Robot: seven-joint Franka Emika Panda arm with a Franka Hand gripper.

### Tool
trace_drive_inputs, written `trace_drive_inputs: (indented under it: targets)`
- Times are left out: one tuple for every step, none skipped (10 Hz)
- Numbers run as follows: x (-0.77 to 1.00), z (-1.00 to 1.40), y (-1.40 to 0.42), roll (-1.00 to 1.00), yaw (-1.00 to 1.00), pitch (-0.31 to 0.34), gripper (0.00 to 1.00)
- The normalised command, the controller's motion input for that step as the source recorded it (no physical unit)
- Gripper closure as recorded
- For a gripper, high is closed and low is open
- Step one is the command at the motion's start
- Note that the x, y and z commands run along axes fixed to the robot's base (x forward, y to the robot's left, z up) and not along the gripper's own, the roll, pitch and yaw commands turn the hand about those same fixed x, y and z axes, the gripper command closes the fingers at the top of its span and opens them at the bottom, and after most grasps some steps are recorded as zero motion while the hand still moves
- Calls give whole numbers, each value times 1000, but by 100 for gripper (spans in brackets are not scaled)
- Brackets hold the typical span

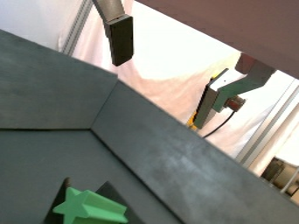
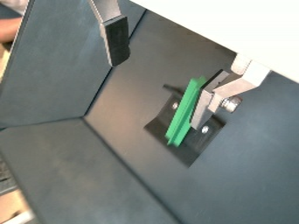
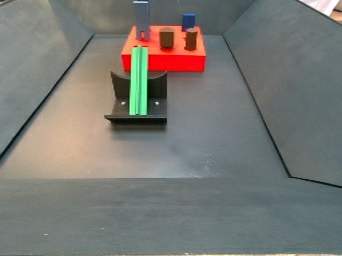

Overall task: Pick up the star object. Move up. Place the star object on the fixture. Regrasp the star object. Move to above the board. Insert the star object.
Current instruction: Regrasp the star object.

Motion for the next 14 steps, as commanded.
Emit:
trace_drive_inputs:
  targets:
    - [98, -6, -49, 390, 163, 169, 0]
    - [91, 1, -36, 266, 186, 143, 0]
    - [78, 1, -40, 192, 201, 100, 0]
    - [30, -1000, 47, 175, 287, 118, 0]
    - [37, -1000, 45, 163, 282, 91, 0]
    - [50, -1000, 39, 148, 263, 38, 0]
    - [60, -1000, 36, 137, 246, 2, 0]
    - [73, -1000, 33, 119, 206, -63, 0]
    - [87, -1000, 30, 105, 161, -113, 0]
    - [95, -1000, 27, 98, 120, -137, 0]
    - [100, -1000, 24, 95, 91, -143, 0]
    - [115, -1000, 20, 91, 35, -141, 0]
    - [123, -974, 18, 93, 3, -127, 0]
    - [105, -747, 5, 92, -30, -97, 0]
